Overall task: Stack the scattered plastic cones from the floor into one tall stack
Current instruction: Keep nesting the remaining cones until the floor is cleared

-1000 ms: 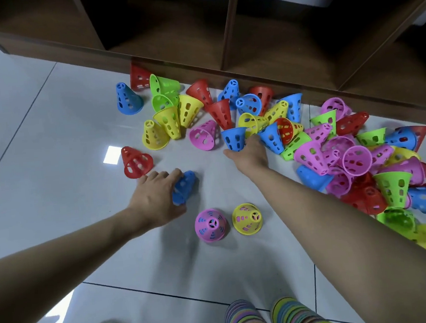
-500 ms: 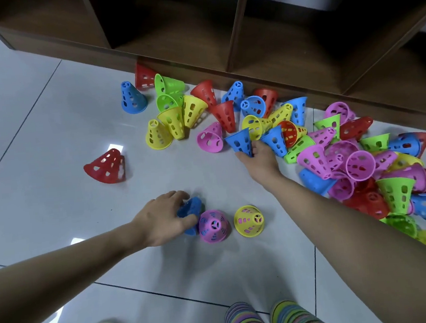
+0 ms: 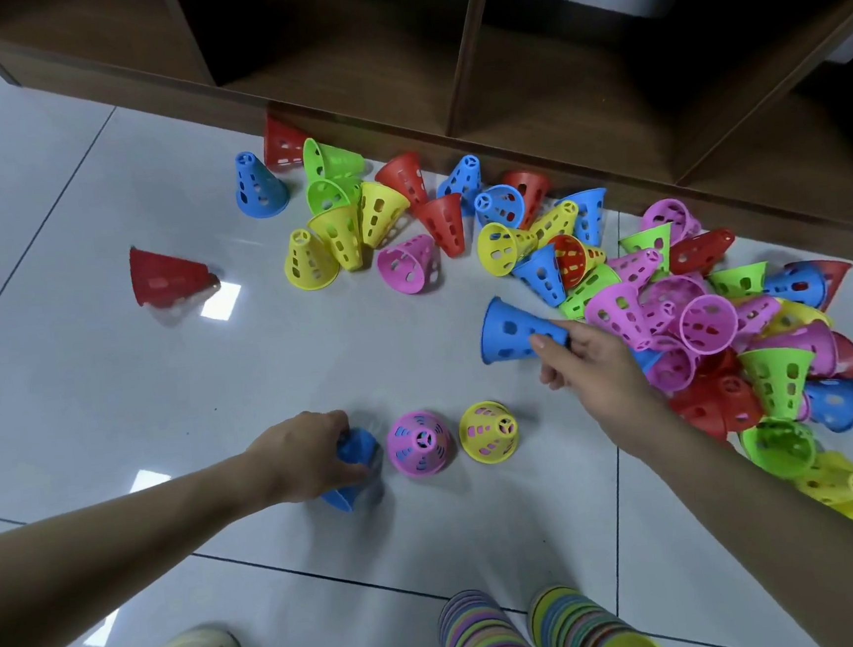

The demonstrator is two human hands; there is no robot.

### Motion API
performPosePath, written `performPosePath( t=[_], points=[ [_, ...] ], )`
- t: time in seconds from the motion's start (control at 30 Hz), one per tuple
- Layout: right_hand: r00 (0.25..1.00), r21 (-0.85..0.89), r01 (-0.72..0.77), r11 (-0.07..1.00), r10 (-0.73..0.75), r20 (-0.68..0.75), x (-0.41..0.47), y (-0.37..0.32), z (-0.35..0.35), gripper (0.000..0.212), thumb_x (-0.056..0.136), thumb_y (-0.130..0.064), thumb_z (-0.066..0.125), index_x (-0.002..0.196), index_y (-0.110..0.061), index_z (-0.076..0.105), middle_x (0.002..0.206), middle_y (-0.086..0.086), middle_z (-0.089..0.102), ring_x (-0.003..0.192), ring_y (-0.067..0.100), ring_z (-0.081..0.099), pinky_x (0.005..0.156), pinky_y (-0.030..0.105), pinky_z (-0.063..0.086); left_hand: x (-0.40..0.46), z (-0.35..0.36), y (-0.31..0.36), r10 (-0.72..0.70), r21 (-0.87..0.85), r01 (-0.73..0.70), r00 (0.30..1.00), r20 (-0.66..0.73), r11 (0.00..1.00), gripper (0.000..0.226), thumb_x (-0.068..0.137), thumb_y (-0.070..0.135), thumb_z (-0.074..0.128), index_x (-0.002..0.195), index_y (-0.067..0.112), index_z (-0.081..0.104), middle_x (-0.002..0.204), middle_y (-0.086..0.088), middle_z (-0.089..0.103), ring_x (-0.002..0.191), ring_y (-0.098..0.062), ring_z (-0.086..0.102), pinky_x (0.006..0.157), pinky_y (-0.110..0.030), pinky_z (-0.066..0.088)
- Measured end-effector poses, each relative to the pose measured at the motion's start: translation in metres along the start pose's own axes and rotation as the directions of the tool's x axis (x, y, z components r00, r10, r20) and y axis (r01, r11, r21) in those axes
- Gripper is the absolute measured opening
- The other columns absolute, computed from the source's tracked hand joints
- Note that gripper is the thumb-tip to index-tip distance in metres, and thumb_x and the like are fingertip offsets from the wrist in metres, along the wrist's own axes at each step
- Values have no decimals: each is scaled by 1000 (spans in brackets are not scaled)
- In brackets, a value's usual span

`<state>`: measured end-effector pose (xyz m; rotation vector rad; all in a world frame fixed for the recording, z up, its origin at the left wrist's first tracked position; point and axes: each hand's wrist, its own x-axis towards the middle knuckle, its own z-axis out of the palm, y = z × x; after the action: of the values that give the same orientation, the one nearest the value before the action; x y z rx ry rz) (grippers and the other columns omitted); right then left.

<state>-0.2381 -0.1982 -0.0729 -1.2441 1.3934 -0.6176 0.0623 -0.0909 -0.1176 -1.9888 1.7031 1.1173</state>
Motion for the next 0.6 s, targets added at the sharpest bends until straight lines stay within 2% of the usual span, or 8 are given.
performPosePath(
  t=[0.1, 0.17, 0.23, 0.3, 0.37, 0.47, 0.6],
  points=[
    [998, 11, 20, 1000, -21, 58, -24, -6, -5, 19, 89, -6, 71, 104, -17, 70, 78, -5, 73, 68, 8, 65, 67, 23, 53, 1, 3, -7, 8, -61, -10, 1000, -29, 998, 40, 77, 62, 70, 91, 28, 56, 87, 9, 60, 77, -15, 58, 64, -27, 47],
    [995, -42, 42, 998, -38, 94, -36, -4, -5, 24, 85, -5, 76, 106, -16, 70, 90, 5, 76, 79, 21, 71, 77, 34, 59, 3, 2, -11, 23, -139, -28, 999, -36, 990, 44, 75, 63, 74, 96, 28, 59, 91, 8, 62, 81, -15, 60, 74, -32, 53],
    [991, -183, 103, 978, -86, 100, -44, 2, -5, 28, 81, -8, 80, 104, -21, 70, 89, 15, 72, 81, 34, 66, 78, 43, 57, 2, -1, -14, 54, -245, -71, 996, -75, 967, 46, 74, 63, 76, 100, 28, 60, 96, 8, 64, 84, -14, 62, 78, -33, 54],
    [976, -393, 213, 895, -178, 123, -47, 12, -4, 31, 77, -13, 83, 104, -23, 71, 80, 7, 64, 69, 20, 59, 69, 32, 54, -5, -8, -12, 111, -383, -162, 982, -154, 909, 46, 73, 65, 74, 101, 30, 62, 98, 12, 66, 86, -13, 62, 78, -31, 53],
    [953, -538, 302, 787, -237, 188, -47, 20, 0, 34, 76, -18, 82, 107, -24, 71, 74, -3, 55, 70, 14, 55, 68, 18, 45, -16, -16, -5, 196, -516, -309, 945, -262, 799, 47, 72, 66, 70, 104, 32, 64, 100, 12, 69, 89, -12, 63, 78, -28, 52],
    [943, -616, 324, 718, -192, 273, -46, 33, 8, 34, 81, -25, 77, 115, -26, 69, 75, -9, 49, 75, 11, 55, 71, 15, 44, -34, -22, 12, 308, -552, -500, 860, -407, 668, 41, 78, 51, 75, 112, 30, 65, 106, 10, 70, 98, -16, 63, 83, -19, 48],
    [932, -626, 333, 705, -144, 334, -47, 48, 16, 30, 82, -36, 71, 111, -27, 69, 77, -8, 51, 74, 11, 56, 77, 36, 52, -45, -22, 31, 376, -463, -641, 751, -543, 612, 37, 83, 32, 79, 115, 22, 64, 110, 9, 68, 100, -17, 63, 90, -16, 45]
  ],
)
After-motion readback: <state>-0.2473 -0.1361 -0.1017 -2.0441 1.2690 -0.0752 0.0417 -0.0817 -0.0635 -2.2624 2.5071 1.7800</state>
